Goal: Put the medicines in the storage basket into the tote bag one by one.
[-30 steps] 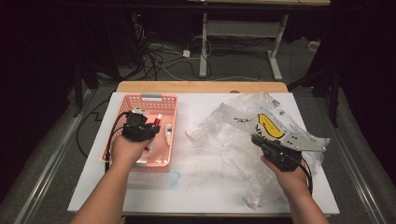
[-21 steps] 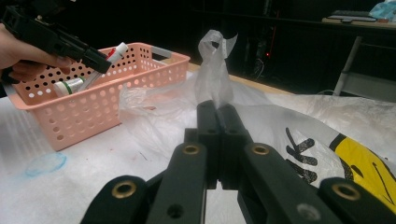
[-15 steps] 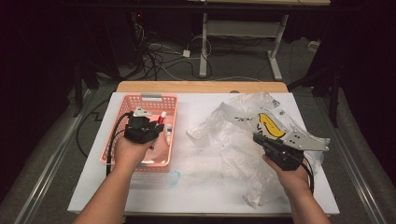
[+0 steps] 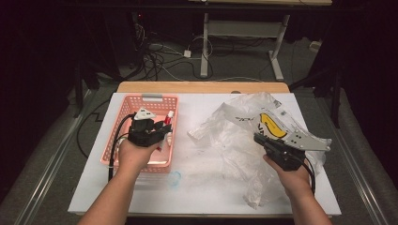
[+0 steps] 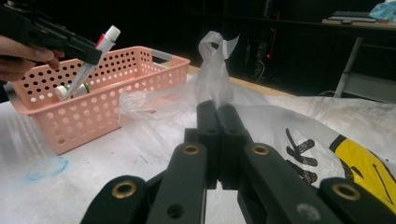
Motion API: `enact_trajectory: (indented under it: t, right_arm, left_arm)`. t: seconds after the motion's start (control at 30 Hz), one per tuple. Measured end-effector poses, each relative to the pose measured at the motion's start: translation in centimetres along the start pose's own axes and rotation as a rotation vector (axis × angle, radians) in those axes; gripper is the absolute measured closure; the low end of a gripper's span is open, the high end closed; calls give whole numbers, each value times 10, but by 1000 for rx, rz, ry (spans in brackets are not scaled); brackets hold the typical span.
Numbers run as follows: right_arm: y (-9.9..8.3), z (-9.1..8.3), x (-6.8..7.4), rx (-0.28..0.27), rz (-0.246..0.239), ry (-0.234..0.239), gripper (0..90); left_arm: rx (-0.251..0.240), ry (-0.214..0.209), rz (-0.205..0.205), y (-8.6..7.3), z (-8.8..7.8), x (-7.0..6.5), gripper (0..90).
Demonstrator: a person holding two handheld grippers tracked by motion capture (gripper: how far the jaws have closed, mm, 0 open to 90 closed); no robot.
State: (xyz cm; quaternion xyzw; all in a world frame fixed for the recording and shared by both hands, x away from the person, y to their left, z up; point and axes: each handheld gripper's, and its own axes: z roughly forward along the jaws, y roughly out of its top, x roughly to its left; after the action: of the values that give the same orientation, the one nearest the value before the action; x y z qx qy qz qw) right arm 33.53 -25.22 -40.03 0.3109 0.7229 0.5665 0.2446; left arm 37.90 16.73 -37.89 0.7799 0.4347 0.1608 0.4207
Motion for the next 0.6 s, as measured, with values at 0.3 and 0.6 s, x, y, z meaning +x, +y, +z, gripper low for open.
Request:
enact_trajectory:
  t: [0.3,0.6]
  right_arm:
    - [0,0,0,3,3,0,900]
    - [0,0,0,0,5,6,900]
  left_arm:
    - [-50,-54,76,17,-6,-34,668]
    - [-49,-125,125,24,2,-64,667]
